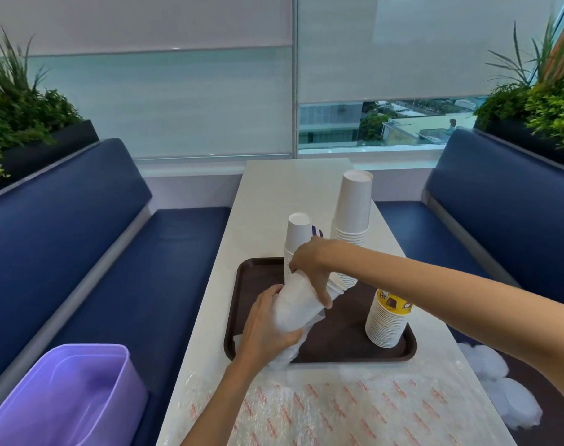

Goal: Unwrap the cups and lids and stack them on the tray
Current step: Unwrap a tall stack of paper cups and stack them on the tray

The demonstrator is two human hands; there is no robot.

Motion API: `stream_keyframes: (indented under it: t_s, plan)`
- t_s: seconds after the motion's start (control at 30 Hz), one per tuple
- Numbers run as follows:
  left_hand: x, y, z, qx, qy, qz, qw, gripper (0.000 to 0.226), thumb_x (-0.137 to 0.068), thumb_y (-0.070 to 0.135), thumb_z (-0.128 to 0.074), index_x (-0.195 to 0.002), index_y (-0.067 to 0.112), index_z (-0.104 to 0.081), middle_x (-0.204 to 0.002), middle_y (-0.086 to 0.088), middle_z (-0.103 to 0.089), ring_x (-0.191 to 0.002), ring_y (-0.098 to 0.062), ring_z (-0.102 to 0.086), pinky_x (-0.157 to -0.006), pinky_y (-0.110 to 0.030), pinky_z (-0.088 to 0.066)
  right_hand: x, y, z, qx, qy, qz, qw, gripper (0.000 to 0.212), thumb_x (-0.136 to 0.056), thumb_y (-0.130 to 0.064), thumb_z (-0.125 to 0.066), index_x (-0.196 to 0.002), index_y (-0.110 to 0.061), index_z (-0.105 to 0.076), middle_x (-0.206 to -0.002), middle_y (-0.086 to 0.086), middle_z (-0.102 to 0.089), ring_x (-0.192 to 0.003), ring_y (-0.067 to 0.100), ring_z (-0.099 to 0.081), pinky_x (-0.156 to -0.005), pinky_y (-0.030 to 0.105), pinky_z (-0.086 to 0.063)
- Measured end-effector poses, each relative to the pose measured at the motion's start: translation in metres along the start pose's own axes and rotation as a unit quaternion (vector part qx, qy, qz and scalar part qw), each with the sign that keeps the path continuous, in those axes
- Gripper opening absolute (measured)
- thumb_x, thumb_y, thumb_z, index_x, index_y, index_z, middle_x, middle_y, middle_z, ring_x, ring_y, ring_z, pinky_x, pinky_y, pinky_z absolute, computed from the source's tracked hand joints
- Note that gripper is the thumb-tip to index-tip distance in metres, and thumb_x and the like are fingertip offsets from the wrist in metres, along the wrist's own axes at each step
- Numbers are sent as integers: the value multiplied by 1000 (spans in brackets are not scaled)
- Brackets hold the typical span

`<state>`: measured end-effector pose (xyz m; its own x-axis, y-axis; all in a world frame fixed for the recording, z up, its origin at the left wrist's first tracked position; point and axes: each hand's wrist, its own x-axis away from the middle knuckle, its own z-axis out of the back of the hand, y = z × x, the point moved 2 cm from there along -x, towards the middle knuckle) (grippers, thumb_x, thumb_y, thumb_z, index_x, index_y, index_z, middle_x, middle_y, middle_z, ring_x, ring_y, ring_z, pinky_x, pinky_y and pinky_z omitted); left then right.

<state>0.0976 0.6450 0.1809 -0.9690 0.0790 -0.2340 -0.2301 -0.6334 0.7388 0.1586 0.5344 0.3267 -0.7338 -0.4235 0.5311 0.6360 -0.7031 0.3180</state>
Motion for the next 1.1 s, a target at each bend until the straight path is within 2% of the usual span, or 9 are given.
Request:
stream_keyframes:
  t_s: [0.1,0.23,0.33,0.4,0.5,0.67,0.73,0.9,1.1]
  plan:
    - [-1,-1,0,-10,4,-3,1000,86,-61,48,-83,-132,24,-40,-129,7,-48,-115,-8,-46,-99,-27,-44,-4,-5,-8,65,33,1,997,73,-61,-43,-85,-122,-17,-55,-106,1,-61,-96,20,-56,-82,31,-44]
    - [-2,-7,-2,10,16,31,999,87,-61,44,-83,-134,24,-39,-129,7,-49,-117,-9,-46,-99,-27,-44,8,21,2,38,55,-41,997,75,-64,-38,-83,-128,-18,-51,-118,2,-60,-106,22,-58,-81,28,-39]
    - [-5,-13,-1,35,39,71,996,89,-64,33,-85,-137,19,-36,-134,4,-47,-126,-14,-45,-99,-18,-34,30,62,14,-103,103,-77,986,80,-65,-37,-84,-133,-19,-46,-125,2,-57,-112,22,-55,-92,31,-43]
    - [-7,-12,-1,58,50,89,993,91,-66,31,-85,-140,19,-33,-140,4,-42,-131,-16,-39,-102,-21,-30,47,93,18,-234,174,-94,952,81,-68,-37,-83,-136,-17,-43,-129,2,-53,-113,21,-50,-91,31,-40]
    - [-9,-7,-2,89,52,77,992,91,-66,29,-85,-140,20,-32,-144,4,-38,-133,-14,-35,-104,-24,-28,53,128,14,-413,317,-117,846,79,-70,-39,-81,-134,-12,-42,-127,4,-52,-103,17,-47,-85,27,-39]
    - [-16,2,-2,109,51,62,991,91,-67,30,-85,-140,23,-31,-141,9,-37,-127,-5,-33,-104,-24,-29,42,161,0,-625,488,-173,585,82,-72,-37,-81,-133,-8,-35,-118,1,-49,-106,19,-51,-88,31,-44]
    - [-18,6,-1,111,49,59,991,91,-67,32,-85,-140,24,-31,-136,12,-36,-124,-2,-32,-102,-22,-30,35,172,-6,-643,503,-198,542,83,-73,-36,-80,-135,-8,-32,-124,5,-50,-109,20,-51,-91,32,-43]
    - [-23,8,0,112,51,57,991,88,-68,35,-83,-137,29,-30,-131,18,-33,-121,0,-31,-100,-20,-30,10,183,-19,-646,489,-238,535,84,-74,-39,-79,-134,-8,-30,-132,9,-48,-118,27,-50,-95,37,-43]
    - [-26,7,-1,111,42,72,990,88,-69,34,-83,-139,27,-30,-130,18,-33,-120,-1,-31,-101,-21,-29,-16,178,-33,-642,456,-246,566,88,-72,-38,-81,-134,-7,-27,-135,11,-47,-120,29,-49,-100,45,-43]
